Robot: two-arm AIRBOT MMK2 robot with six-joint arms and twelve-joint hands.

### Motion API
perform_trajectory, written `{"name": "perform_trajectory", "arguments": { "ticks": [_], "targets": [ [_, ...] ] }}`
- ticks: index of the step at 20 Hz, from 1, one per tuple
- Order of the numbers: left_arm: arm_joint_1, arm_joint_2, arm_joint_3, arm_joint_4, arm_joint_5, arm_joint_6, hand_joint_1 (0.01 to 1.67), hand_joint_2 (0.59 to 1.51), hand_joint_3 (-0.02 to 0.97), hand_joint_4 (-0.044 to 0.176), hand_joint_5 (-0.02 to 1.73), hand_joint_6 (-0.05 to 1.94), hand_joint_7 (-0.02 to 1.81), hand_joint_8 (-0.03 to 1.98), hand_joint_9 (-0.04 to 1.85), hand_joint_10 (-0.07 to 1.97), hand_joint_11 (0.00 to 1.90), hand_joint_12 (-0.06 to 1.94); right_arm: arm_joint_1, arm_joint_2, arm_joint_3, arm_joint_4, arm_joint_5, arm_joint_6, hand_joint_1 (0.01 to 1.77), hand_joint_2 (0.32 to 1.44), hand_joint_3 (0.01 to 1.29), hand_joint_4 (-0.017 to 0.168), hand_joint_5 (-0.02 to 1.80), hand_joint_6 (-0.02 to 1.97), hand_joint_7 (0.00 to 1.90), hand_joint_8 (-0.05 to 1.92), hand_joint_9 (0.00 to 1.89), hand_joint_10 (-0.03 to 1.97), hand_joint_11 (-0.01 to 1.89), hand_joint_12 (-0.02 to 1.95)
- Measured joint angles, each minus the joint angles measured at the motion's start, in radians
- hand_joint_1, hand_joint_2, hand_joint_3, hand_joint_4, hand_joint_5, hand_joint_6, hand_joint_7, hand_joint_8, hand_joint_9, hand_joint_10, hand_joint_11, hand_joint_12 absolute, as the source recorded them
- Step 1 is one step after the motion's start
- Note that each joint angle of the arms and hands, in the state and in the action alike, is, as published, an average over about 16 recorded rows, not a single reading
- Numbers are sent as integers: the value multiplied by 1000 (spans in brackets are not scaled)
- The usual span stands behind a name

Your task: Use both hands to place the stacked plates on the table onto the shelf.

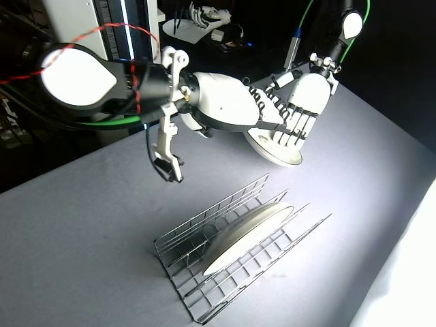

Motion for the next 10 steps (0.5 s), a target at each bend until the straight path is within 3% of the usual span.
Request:
{"name": "perform_trajectory", "arguments": {
  "ticks": [10],
  "targets": [
    [0,-4,6,0,-6,2,15,1001,10,-6,-1,-41,-8,-13,-28,-58,30,10,-59,-169,83,-3,-71,-2,1521,1055,16,-1,18,15,21,10,67,5,12,602]
  ]
}}
